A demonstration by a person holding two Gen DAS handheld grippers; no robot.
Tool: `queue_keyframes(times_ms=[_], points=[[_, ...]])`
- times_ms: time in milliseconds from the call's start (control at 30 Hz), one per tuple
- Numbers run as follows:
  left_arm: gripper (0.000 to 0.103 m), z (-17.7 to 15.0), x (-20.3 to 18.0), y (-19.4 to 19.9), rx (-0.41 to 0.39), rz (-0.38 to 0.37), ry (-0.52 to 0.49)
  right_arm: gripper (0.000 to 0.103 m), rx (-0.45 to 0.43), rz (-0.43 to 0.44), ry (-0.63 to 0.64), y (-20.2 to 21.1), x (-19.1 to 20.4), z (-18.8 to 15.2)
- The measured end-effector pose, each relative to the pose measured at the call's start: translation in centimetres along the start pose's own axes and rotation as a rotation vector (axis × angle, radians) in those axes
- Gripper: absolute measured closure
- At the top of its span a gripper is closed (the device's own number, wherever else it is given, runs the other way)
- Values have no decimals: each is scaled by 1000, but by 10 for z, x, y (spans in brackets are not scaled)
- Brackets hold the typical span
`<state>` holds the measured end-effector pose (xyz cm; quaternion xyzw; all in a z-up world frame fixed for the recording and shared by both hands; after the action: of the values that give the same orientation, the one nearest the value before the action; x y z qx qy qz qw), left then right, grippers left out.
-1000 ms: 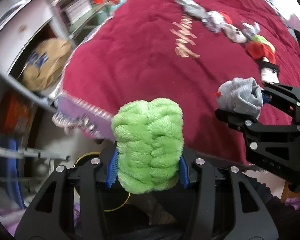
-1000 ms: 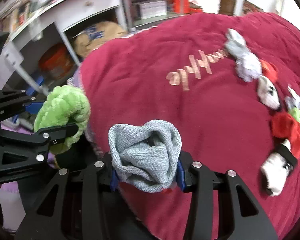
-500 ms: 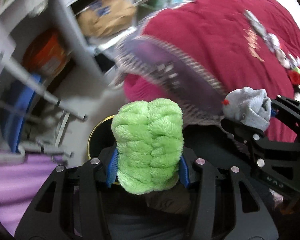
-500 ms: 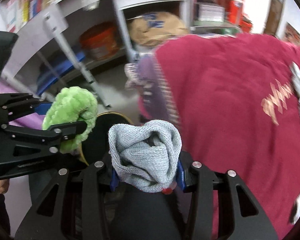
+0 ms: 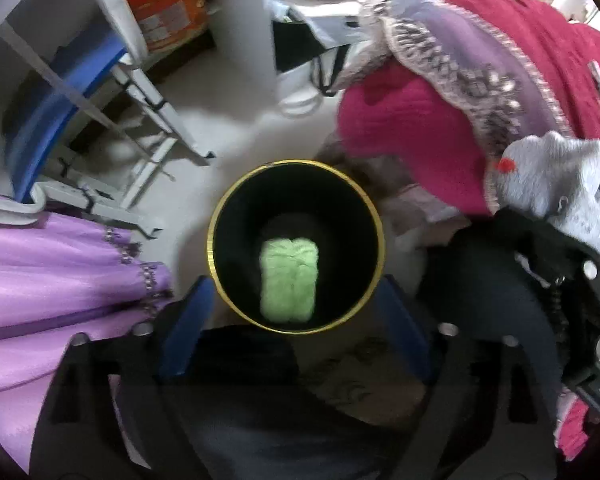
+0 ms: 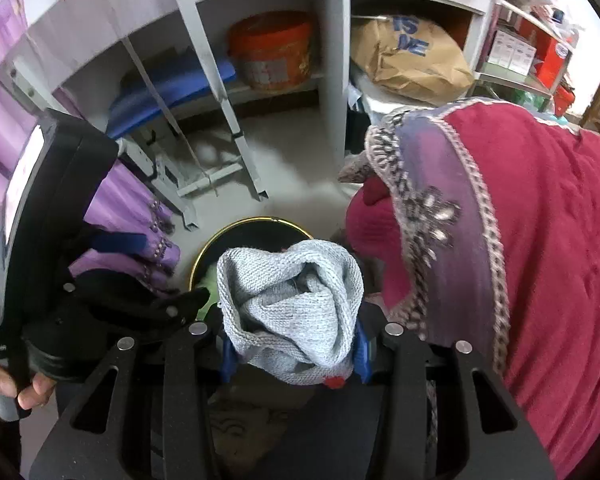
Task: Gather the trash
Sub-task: 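Carry both socks over the black bin and open both tools to drop them, then swing both tools back over the bedspread toward the remaining socks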
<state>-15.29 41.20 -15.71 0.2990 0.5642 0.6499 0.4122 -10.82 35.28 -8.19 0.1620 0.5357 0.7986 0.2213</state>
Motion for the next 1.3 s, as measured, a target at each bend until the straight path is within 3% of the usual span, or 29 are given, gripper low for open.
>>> queue_keyframes(times_ms=[133,367,467,600,933,1300], points=[[17,-2,11,0,-5,22,13,61,29,0,29,-16,10,8],[13,-7,35,4,-14,93,51,47,87,-2,73,-46,30,23],[13,-10,37,4,-2,98,49,28,111,2,100,-53,36,27],[11,-10,36,2,13,108,32,20,112,12,113,-56,40,33],[11,-8,29,15,5,87,8,20,100,-22,86,-42,22,29],[11,6,-23,39,-42,76,-96,19,57,-84,-27,7,-27,5]])
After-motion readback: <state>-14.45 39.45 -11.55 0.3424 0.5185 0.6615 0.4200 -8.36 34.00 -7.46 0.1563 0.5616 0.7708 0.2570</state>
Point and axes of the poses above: each gripper's, at about its wrist camera, not at the fingertips, and y roughly against the way its jaws point, x to its left, z to its top, the point moved 2 cm from there along -y, roughly the way its jaws point, and after that the axes turned 6 degrees about -z, right-handed, at the moved point
